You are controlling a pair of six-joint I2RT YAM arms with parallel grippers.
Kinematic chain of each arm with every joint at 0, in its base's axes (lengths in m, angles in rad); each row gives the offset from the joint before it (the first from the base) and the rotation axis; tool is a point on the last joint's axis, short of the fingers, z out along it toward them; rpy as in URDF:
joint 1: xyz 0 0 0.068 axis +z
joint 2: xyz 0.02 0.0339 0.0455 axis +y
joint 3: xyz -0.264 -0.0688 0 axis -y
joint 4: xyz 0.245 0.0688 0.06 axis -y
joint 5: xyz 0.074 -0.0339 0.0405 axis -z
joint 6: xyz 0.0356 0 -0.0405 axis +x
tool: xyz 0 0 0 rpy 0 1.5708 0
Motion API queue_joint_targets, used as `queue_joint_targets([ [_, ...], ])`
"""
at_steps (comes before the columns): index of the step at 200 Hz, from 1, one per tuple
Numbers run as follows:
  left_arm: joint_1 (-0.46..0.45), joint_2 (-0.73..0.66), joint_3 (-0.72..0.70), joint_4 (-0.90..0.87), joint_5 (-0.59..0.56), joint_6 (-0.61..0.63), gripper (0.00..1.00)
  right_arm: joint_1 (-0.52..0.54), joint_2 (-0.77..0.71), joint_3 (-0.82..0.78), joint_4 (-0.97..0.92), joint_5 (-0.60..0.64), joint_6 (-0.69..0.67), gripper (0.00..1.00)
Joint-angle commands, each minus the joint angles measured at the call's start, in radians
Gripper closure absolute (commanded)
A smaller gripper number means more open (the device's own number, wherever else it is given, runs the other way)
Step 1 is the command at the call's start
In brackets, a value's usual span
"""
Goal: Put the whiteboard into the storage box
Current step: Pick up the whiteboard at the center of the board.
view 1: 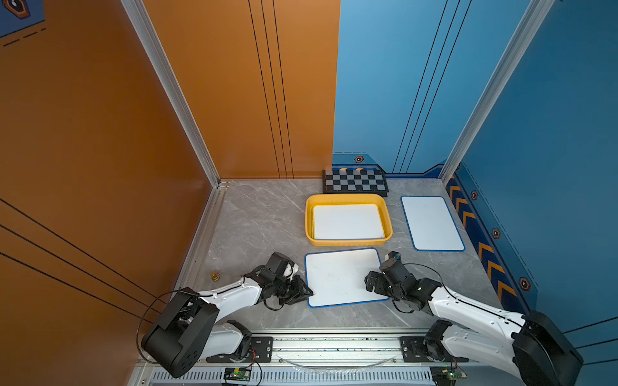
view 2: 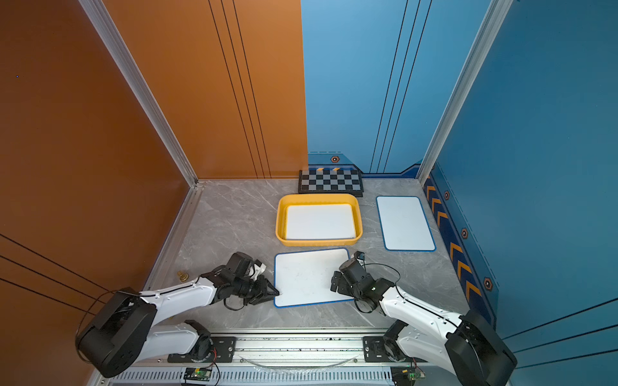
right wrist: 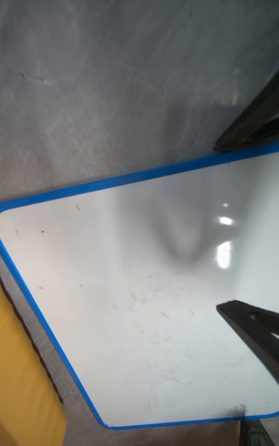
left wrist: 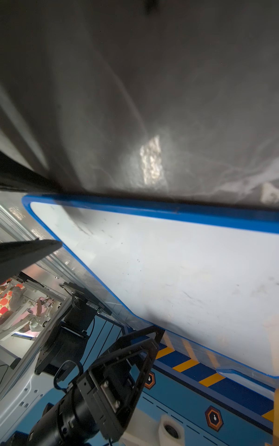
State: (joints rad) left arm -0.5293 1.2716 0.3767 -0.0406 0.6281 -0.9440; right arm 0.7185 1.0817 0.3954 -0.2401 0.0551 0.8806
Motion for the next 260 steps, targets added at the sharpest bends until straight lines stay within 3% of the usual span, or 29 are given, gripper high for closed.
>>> queue_joint_targets([
  [1, -0.018, -0.041, 0.017, 0.176, 0.125, -0.021, 0.69, 0.048, 0.038, -0.049, 0.002, -0.448, 0.091, 0.03],
  [61, -0.02, -0.079, 0.03, 0.194, 0.162, -0.028, 0.72, 0.021, 0.031, -0.071, 0.028, -0.473, 0.087, 0.03],
  [103, -0.007, -0.089, 0.049, 0.195, 0.192, -0.047, 0.8, -0.011, -0.008, -0.093, 0.024, -0.477, 0.091, 0.03],
  [123, -0.004, -0.084, 0.047, 0.194, 0.209, -0.049, 0.88, -0.012, -0.022, -0.093, 0.015, -0.483, 0.084, 0.03],
  [135, -0.006, -0.09, 0.047, 0.195, 0.218, -0.051, 1.0, -0.045, -0.028, -0.095, 0.012, -0.485, 0.081, 0.03],
  [176, -0.007, -0.13, 0.064, 0.181, 0.245, -0.046, 1.0, -0.054, -0.031, -0.102, 0.014, -0.497, 0.07, 0.03],
  [189, -0.007, -0.134, 0.103, 0.031, 0.218, 0.028, 1.0, -0.058, -0.03, -0.105, 0.011, -0.494, 0.069, 0.03],
  [206, -0.001, -0.127, 0.186, -0.285, 0.092, 0.173, 0.8, -0.071, -0.033, -0.109, -0.017, -0.474, 0.061, 0.03],
  [229, 0.041, -0.108, 0.225, -0.469, -0.047, 0.226, 0.62, -0.096, -0.044, -0.102, -0.065, -0.45, 0.032, 0.03],
  [260, 0.058, -0.016, 0.297, -0.689, -0.302, 0.304, 0.51, -0.118, -0.037, -0.073, -0.14, -0.416, -0.02, 0.03],
])
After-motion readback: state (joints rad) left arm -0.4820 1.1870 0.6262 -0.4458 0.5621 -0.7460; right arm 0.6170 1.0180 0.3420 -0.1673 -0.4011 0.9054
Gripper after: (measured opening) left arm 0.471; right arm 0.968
